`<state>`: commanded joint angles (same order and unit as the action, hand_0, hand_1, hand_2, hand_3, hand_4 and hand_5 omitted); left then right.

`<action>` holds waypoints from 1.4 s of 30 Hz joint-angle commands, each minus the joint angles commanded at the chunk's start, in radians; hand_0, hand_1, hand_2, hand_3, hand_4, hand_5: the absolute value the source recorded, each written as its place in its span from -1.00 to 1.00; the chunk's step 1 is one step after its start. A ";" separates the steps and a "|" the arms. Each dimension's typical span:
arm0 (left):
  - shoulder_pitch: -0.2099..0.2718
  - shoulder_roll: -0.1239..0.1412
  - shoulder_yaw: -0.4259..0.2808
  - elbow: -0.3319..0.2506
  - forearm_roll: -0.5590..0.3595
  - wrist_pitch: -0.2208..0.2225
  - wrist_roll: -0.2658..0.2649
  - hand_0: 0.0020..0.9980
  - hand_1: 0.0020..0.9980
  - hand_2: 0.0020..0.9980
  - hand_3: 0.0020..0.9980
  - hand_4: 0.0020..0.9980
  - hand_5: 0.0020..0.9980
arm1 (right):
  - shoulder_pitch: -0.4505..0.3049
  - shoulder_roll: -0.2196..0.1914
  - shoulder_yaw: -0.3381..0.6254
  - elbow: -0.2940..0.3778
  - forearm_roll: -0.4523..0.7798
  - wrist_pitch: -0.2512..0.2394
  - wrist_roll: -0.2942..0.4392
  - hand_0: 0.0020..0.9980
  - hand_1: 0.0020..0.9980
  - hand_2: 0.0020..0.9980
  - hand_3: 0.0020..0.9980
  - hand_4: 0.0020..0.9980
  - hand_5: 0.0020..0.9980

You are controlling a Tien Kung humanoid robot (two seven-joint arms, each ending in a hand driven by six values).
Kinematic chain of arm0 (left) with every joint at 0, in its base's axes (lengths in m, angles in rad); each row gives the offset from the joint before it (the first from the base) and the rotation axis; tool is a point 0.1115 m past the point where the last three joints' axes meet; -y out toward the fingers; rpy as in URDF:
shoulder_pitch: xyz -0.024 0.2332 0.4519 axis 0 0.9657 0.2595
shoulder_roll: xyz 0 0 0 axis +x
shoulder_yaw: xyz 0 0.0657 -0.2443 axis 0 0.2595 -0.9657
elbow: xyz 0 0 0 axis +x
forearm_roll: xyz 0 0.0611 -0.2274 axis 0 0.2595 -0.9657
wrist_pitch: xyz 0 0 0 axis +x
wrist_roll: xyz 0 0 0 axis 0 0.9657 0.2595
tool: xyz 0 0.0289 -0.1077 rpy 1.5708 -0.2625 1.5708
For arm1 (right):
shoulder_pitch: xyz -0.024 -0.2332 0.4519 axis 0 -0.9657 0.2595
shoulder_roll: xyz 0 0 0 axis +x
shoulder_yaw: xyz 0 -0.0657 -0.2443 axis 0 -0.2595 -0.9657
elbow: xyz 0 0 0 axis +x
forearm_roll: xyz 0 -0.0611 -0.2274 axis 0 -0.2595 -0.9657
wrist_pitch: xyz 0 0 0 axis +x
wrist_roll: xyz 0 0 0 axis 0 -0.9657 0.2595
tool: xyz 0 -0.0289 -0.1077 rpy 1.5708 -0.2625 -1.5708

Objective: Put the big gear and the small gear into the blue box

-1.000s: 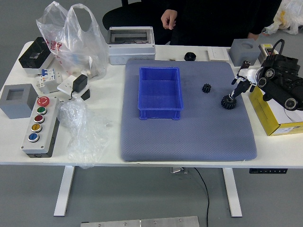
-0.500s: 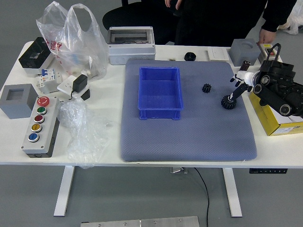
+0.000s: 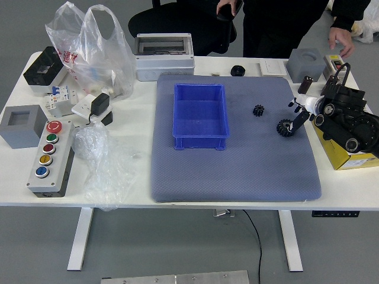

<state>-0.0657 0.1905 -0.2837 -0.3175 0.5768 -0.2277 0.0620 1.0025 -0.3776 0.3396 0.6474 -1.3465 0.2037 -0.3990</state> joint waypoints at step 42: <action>0.009 0.008 -0.009 0.001 -0.001 0.001 -0.001 0.80 0.78 0.79 0.75 0.35 -0.29 | 0.051 0.004 -0.037 -0.009 0.058 0.067 -0.035 0.23 0.23 0.52 0.70 0.66 -0.87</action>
<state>-0.0565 0.1990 -0.2932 -0.3167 0.5757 -0.2266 0.0607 1.0530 -0.3734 0.3023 0.6384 -1.2884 0.2710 -0.4336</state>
